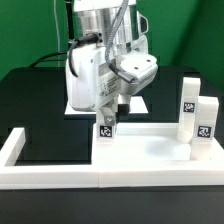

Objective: Assemble desk

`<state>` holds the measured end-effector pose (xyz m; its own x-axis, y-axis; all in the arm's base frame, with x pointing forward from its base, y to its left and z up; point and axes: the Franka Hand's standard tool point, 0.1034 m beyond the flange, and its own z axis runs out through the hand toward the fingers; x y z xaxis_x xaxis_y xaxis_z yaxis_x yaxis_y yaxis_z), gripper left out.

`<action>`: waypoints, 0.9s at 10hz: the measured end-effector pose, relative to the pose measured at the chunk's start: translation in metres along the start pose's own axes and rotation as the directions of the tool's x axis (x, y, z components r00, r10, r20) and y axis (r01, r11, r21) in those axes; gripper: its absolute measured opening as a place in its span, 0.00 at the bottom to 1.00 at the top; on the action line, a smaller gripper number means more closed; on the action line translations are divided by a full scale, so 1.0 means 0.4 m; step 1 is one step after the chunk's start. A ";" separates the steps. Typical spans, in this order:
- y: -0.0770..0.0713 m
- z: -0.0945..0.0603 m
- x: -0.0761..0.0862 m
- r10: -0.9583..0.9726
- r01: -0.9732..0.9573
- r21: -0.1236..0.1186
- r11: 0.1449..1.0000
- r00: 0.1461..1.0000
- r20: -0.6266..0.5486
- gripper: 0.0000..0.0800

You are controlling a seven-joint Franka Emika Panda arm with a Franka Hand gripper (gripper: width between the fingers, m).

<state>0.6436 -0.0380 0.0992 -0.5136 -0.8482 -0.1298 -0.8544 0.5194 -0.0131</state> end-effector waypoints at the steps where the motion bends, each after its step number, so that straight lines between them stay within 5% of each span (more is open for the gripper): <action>1: 0.001 -0.002 -0.005 0.002 -0.002 0.001 1.000 1.000 0.002 0.56; 2: 0.004 -0.021 -0.029 -0.008 0.008 0.009 1.000 1.000 0.012 0.56; 3: 0.003 -0.066 -0.061 -0.025 0.024 0.028 0.999 0.999 0.034 0.76; 6: 0.006 -0.197 -0.128 -0.059 0.054 0.054 0.997 0.994 0.096 0.81; 9: 0.005 -0.177 -0.122 -0.063 0.058 0.060 0.997 0.994 0.087 0.81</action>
Offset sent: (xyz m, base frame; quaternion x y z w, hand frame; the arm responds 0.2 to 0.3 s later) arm -0.0089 0.0215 0.0730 0.0408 0.0032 0.0027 0.9992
